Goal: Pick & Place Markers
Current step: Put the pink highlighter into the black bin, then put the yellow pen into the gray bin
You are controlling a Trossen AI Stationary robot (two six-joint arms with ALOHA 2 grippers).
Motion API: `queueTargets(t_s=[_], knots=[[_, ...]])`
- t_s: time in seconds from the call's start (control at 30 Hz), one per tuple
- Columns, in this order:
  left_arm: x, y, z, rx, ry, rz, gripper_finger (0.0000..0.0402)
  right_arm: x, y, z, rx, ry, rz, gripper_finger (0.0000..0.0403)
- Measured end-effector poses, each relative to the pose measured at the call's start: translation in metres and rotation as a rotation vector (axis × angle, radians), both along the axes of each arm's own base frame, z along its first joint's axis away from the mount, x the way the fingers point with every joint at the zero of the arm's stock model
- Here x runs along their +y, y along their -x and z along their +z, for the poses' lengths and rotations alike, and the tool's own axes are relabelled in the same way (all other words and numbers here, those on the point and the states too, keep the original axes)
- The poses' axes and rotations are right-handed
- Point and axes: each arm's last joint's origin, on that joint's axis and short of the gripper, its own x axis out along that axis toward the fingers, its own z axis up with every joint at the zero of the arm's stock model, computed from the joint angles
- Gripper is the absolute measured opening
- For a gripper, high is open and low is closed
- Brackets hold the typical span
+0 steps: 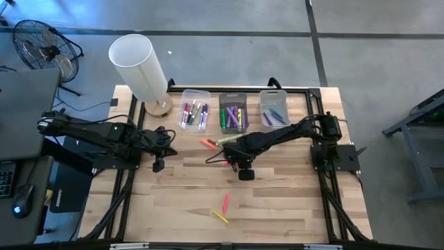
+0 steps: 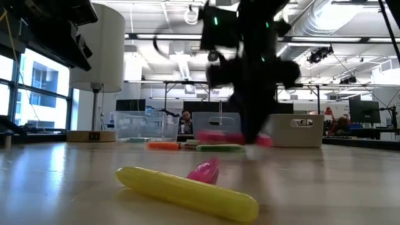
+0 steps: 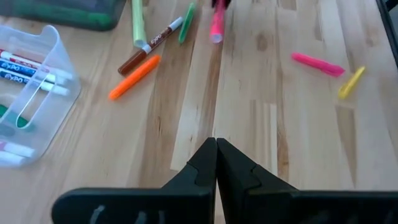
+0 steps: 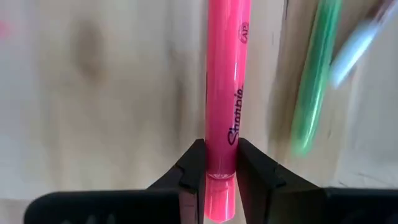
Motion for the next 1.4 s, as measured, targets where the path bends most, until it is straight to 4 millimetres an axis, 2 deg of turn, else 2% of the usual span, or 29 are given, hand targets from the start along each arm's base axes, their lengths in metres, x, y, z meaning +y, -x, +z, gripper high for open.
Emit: queueTargets(t_s=[0.1,0.23,0.4,0.53,0.6,0.7,0.83,0.97,1.07,1.23,1.4], knots=[[0.0,0.0,0.0,0.004,0.0,0.0,0.0001,-0.001,-0.011,0.026,-0.123,-0.034,-0.006,0.0053],[0.0,0.0,0.0,0.002,0.0,0.0,0.0001,-0.016,-0.027,0.068,-0.319,-0.031,-0.102,0.0053],[0.0,0.0,0.0,0.001,0.0,0.0,0.0001,-0.059,-0.041,0.113,-0.486,0.004,-0.362,0.0053],[0.0,0.0,0.0,0.001,0.0,0.0,0.0001,-0.1,-0.039,0.128,-0.544,0.04,-0.594,0.0053],[0.0,0.0,0.0,0.001,0.0,0.0,0.0001,-0.12,-0.034,0.128,-0.548,0.032,-0.73,0.0053],[0.0,0.0,0.0,0.001,0.0,0.0,0.0001,-0.144,-0.023,0.118,-0.498,0.001,-0.89,0.0053],[0.0,0.0,0.0,0.002,0.001,0.0,0.0001,-0.162,-0.007,0.093,-0.396,-0.045,-0.997,0.0053],[0.0,0.0,0.0,0.001,0.001,-0.001,0.0001,-0.163,0.003,0.071,-0.316,-0.049,-1.011,0.0053],[0.0,-0.001,0.0,-0.002,0.007,0.003,0.0001,-0.161,0.007,0.062,-0.288,-0.048,-1.01,0.0066],[0.0,-0.001,0.001,-0.006,0.011,0.006,0.0001,-0.159,0.008,0.058,-0.268,-0.05,-1.007,0.0109],[0.001,-0.003,0.003,-0.037,-0.014,0.037,0.0004,-0.159,0.008,0.06,-0.273,-0.067,-0.999,0.012]])
